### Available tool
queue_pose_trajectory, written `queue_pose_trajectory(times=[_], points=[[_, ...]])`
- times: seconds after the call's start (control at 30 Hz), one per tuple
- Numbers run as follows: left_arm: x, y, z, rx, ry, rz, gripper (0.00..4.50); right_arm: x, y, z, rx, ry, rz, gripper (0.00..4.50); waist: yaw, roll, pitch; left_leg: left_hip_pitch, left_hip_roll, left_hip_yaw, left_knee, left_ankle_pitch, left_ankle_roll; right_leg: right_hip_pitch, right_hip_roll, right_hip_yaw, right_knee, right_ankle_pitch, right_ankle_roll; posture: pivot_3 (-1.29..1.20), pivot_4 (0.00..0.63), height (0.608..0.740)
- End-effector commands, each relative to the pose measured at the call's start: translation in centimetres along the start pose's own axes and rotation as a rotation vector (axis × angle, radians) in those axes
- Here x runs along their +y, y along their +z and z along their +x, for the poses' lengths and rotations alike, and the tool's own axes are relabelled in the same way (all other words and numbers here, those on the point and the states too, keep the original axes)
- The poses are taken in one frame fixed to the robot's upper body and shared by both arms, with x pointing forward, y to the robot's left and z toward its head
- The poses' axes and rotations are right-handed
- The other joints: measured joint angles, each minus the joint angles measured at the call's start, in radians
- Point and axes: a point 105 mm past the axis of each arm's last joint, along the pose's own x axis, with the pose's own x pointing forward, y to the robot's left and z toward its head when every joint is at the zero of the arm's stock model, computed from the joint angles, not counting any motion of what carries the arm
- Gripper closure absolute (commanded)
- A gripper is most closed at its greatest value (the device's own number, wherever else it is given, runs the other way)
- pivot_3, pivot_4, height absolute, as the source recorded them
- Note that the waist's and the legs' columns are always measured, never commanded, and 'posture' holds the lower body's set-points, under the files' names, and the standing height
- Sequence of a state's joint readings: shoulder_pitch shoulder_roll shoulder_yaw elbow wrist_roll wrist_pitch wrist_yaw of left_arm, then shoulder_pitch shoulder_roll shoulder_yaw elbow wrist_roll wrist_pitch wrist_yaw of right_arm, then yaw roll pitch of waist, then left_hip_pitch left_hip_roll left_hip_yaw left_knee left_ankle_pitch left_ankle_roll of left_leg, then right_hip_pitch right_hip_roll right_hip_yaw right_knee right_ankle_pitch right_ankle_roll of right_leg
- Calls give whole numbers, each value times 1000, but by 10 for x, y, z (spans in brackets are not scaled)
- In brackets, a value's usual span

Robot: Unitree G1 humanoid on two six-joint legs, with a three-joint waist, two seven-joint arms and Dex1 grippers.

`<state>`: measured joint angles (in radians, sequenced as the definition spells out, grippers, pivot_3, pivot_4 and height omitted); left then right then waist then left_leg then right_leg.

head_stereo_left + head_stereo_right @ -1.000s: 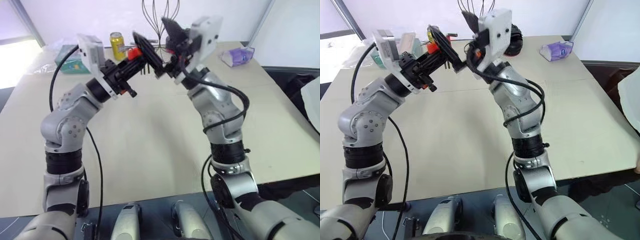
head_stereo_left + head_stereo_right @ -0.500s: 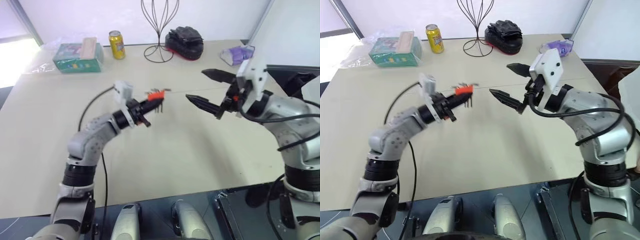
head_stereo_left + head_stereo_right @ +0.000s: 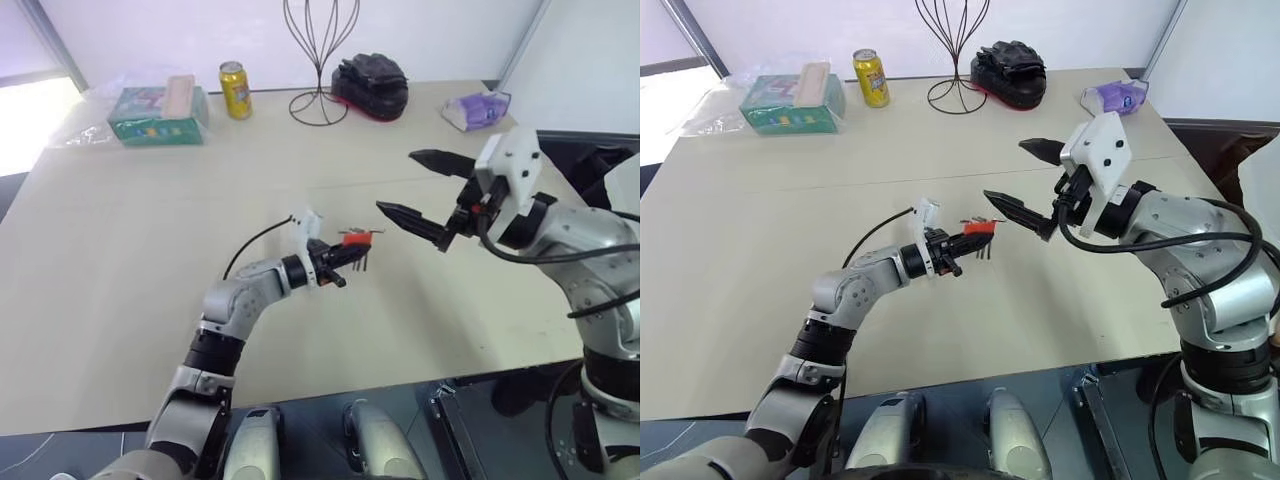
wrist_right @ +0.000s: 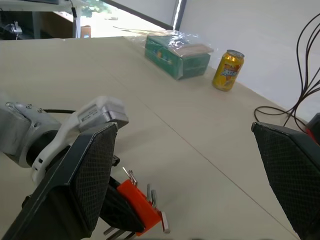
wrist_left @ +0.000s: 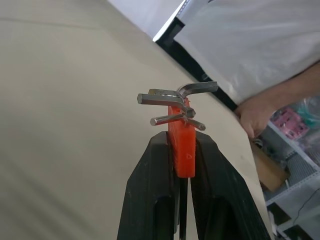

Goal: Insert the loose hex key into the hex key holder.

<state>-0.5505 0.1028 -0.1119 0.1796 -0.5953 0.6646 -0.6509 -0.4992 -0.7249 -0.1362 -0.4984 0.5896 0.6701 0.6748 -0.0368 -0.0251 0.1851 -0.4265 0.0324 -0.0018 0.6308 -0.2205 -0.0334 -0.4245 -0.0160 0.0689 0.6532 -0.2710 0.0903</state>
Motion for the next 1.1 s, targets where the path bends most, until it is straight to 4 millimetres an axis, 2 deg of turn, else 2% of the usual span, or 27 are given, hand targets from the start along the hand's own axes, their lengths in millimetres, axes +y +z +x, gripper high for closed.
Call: queue_pose_trajectory(times=[0.03,0.1,0.13,0.2,0.33,0.37,0.5,0.67,0.8,0.97,1.1], points=[[5,-9,0,37,25,14,4500,2,10,-1,-38,-7,-46,54,0,0,0,0,0,0,0,0,0,0,0,0,0,0,0,0,150,740],[15,-17,-4,79,71,8,3530,2,10,1,-39,-6,-49,0,1,0,0,0,0,0,0,0,0,0,0,0,0,0,0,0,150,740],[17,-18,-5,90,84,4,3366,2,10,1,-39,-5,-49,0,2,0,0,0,0,0,0,0,0,0,0,0,0,0,0,0,150,740],[28,-24,-10,127,136,28,2250,2,9,3,-40,-1,-50,0,2,0,0,0,0,0,0,0,0,0,0,0,0,0,0,0,150,740],[43,-30,-20,154,203,38,308,2,9,5,-44,4,-53,0,1,0,-1,2,0,0,1,0,0,3,0,0,0,0,0,0,150,740],[46,-29,-22,149,218,45,76,2,9,6,-46,6,-53,0,0,0,-1,3,0,0,1,0,0,4,0,0,0,0,0,0,150,740],[58,-9,-32,62,283,106,76,3,8,8,-48,10,-54,0,-8,0,-1,10,1,-1,0,0,0,10,1,1,0,0,-1,0,150,740],[78,48,-48,-145,434,267,76,2,6,9,-41,16,-58,0,-5,0,-1,15,1,0,-1,0,0,14,1,1,0,0,-1,0,150,740],[72,84,-60,-182,420,443,76,5,-11,5,66,62,-79,0,4,0,0,14,1,0,-1,0,0,13,1,1,-2,0,-1,0,150,740],[45,87,-80,-41,246,559,76,14,-48,-12,274,179,-103,0,21,0,0,11,0,2,-1,-1,2,12,-1,1,-5,0,0,0,150,740],[15,81,-102,82,92,554,76,14,-68,-28,401,252,-135,0,21,0,0,7,1,2,-1,-2,2,9,-1,0,-5,0,0,0,150,740]])
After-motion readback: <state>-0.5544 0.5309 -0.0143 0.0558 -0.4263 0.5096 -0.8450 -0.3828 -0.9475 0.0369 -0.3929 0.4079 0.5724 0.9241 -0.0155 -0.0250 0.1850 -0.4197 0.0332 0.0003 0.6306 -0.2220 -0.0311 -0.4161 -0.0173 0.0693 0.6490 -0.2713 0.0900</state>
